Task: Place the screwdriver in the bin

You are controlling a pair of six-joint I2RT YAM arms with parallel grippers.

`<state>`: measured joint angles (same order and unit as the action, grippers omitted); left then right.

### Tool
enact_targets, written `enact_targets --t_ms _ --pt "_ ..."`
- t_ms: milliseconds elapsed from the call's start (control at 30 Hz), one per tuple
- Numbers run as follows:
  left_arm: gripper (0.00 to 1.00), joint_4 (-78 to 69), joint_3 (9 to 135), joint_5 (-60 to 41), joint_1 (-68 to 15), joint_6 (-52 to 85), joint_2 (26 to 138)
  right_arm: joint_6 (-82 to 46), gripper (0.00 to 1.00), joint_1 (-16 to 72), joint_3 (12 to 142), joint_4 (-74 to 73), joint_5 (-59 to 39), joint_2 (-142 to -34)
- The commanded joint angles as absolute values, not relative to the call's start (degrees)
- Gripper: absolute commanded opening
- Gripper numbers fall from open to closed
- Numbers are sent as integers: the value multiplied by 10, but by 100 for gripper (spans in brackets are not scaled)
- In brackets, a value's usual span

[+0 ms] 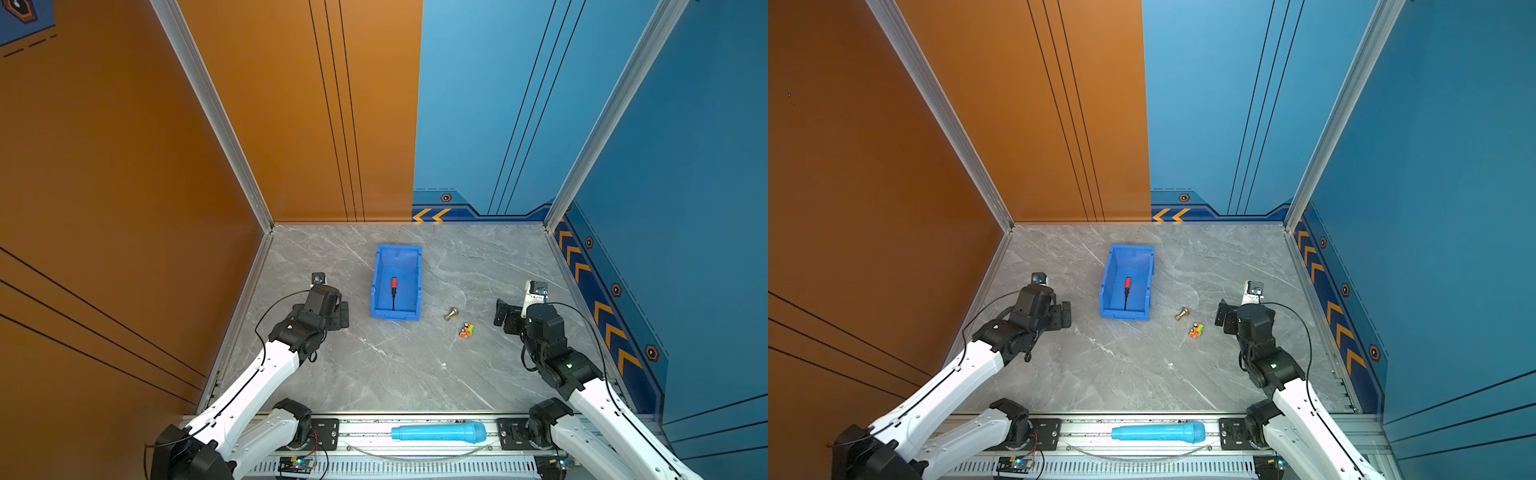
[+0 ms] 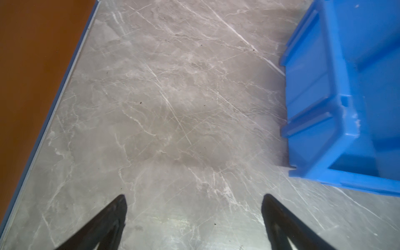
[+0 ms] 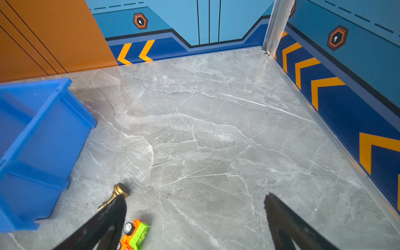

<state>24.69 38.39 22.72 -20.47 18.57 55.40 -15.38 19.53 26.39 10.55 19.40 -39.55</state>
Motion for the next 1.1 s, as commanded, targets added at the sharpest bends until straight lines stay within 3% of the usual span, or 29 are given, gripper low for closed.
enact_targets --t_ms 0,233,533,700,1067 --pt "98 160 337 253 -180 144 539 -109 100 179 241 28 205 -416" --pt "98 40 281 202 -103 91 557 -94 100 104 245 -32 132 -520" --pt "98 -114 222 219 -85 54 643 -67 100 79 185 -115 123 -568" --pt "98 -189 224 201 -76 36 687 -53 100 75 167 -203 127 -591" --pt "98 -292 266 143 -55 17 790 -57 100 47 232 -322 87 -757"
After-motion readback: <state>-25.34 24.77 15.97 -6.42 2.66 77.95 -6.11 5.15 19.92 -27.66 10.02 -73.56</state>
